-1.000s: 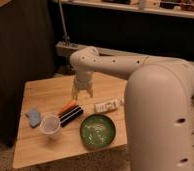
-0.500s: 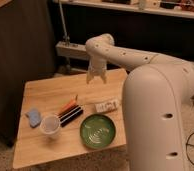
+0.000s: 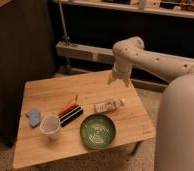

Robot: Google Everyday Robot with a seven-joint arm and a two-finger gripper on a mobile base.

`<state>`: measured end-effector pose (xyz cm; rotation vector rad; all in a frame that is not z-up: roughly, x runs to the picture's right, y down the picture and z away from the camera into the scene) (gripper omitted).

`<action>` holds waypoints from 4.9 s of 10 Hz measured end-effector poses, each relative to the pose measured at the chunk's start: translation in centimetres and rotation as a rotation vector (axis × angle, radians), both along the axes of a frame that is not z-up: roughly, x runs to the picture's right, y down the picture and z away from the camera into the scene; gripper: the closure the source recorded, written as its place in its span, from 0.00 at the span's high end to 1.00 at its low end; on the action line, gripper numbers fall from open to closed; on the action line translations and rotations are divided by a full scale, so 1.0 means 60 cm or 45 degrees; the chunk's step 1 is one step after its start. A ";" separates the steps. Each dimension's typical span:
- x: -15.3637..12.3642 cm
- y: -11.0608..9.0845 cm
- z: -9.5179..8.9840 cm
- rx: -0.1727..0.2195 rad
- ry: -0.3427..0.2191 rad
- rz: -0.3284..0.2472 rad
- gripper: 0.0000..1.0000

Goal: Move the arm in a circular motion

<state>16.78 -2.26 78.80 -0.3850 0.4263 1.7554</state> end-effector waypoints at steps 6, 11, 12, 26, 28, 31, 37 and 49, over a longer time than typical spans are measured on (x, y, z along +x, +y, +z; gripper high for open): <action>0.158 0.111 -0.088 -0.023 0.141 0.146 0.65; 0.023 0.249 -0.151 -0.188 0.106 0.121 0.65; -0.024 0.264 -0.159 -0.212 0.096 0.102 0.65; -0.344 0.093 -0.029 -0.136 0.071 -0.314 0.65; -0.280 0.059 -0.024 -0.111 0.130 -0.283 0.65; -0.148 0.056 -0.051 -0.080 0.215 -0.194 0.65; 0.044 0.178 -0.154 -0.004 0.165 0.071 0.65; -0.341 0.280 -0.223 -0.108 -0.347 -0.309 0.65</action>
